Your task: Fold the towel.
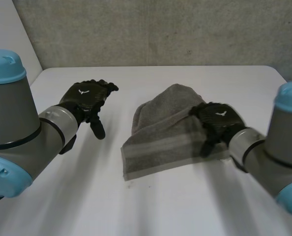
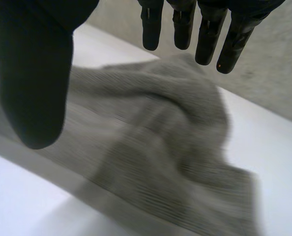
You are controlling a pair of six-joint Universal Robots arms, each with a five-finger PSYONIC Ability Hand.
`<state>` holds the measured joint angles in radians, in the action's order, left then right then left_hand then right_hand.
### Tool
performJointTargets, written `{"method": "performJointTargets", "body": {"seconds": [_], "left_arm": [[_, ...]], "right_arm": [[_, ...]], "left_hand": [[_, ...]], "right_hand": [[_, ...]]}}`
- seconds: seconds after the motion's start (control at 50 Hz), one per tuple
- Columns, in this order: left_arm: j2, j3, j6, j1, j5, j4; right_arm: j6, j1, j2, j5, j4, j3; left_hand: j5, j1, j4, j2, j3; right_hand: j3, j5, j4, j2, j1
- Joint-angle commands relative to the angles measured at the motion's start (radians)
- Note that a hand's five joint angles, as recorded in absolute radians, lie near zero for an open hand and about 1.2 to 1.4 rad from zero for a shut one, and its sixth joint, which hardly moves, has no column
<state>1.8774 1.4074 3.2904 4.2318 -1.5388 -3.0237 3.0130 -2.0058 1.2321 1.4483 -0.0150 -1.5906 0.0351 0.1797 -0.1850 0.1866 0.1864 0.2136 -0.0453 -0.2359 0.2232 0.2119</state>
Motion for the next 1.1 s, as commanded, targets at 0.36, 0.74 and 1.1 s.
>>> {"method": "performJointTargets", "body": {"seconds": [0.36, 0.74, 1.1], "left_arm": [[0.005, -0.011, 0.017, 0.094, 0.002, -0.069], [0.019, -0.001, 0.018, 0.094, 0.0, -0.07], [0.273, -0.056, -0.104, -0.004, 0.016, -0.238]], "right_arm": [[0.195, -0.392, -0.468, 0.063, -0.16, 0.414], [0.049, -0.306, -0.199, 0.193, -0.301, 0.227], [0.046, -0.191, 0.279, -0.057, -0.151, -0.08]], "left_hand": [[-0.011, 0.019, -0.014, 0.012, 0.012], [-0.002, 0.028, -0.023, 0.021, 0.021], [0.01, 0.04, -0.034, 0.033, 0.033]], "right_hand": [[-0.039, 0.045, 0.061, -0.049, -0.037], [1.183, -1.176, -1.16, 1.173, 1.184], [1.183, -1.176, -1.16, 1.173, 1.184]]}}
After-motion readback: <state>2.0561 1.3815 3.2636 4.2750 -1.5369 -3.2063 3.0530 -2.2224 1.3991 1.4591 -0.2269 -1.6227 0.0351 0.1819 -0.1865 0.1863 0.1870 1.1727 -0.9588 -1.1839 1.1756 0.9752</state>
